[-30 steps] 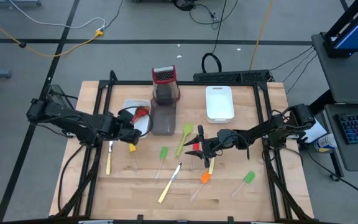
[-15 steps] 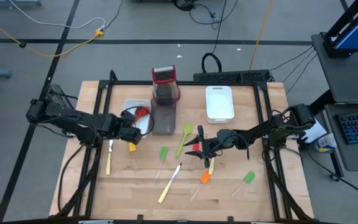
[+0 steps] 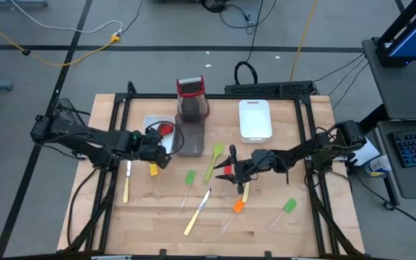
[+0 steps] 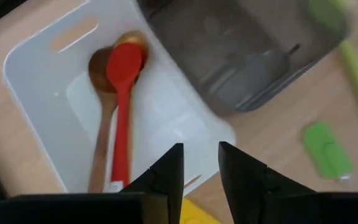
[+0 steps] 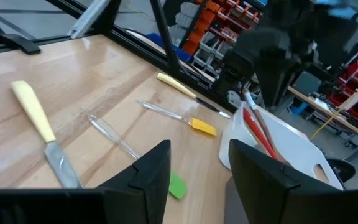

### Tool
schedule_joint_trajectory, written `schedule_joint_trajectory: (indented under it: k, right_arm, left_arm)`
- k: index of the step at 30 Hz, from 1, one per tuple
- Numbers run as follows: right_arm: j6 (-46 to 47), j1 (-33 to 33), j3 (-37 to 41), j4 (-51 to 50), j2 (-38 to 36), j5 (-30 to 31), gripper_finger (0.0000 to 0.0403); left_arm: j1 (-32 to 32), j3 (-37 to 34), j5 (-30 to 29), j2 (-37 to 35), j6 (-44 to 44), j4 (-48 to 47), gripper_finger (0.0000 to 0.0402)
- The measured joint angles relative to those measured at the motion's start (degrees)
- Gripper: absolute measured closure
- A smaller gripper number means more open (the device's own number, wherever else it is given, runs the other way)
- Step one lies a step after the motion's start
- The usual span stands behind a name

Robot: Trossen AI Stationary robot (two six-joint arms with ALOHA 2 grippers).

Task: Pick & Place Kitchen Items
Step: Put the green serving spoon into the left white bin

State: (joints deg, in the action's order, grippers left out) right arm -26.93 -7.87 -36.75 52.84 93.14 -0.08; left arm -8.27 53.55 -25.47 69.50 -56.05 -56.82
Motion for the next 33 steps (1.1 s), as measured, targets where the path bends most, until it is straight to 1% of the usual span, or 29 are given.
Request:
schedule_joint_trajectory:
  k: [3,8,14,16,18,21,23,26,29,33]
  right_arm:
    - [2.2,1.7,0.0,-1.1,0.0,0.0,0.0244]
    - [3.6,4.9,0.0,-7.4,0.0,-0.1,0.0244]
    - [3.4,7.1,-0.4,-8.7,1.5,-0.3,0.0244]
    - [2.4,7.5,-2.7,-10.7,2.3,-1.1,0.0245]
    - [0.3,7.6,-6.1,-15.6,3.1,-4.1,0.0245]
    - [-2.5,7.5,-12.8,-27.3,4.5,-7.6,0.0245]
    - [-4.5,7.5,-17.5,-35.1,6.2,-7.7,0.0245]
    - [-7.2,7.7,-22.7,-43.7,9.5,-7.7,0.0245]
    - [-9.4,7.9,-26.9,-48.3,13.7,-7.6,0.0245]
    - [-10.9,8.4,-28.5,-53.9,17.3,-7.4,0.0245]
  left_arm:
    - [-0.3,0.4,0.1,0.0,3.3,5.6,0.0308]
    - [-0.5,0.4,1.9,0.0,10.4,14.1,0.0309]
    - [-0.5,0.5,2.5,0.0,14.8,19.1,0.0309]
    - [-0.4,0.5,2.5,0.0,15.6,20.0,0.0309]
    - [-0.1,0.5,2.5,0.0,16.1,20.6,0.0309]
    - [0.5,0.5,2.5,0.0,16.4,20.6,0.0309]
    - [0.8,0.5,2.5,0.0,16.5,20.6,0.0309]
    - [0.9,0.5,2.8,0.0,17.3,20.6,0.0309]
    - [0.9,0.5,3.0,0.0,17.6,20.6,0.0309]
    - [0.9,0.5,3.6,0.0,17.7,20.6,0.0309]
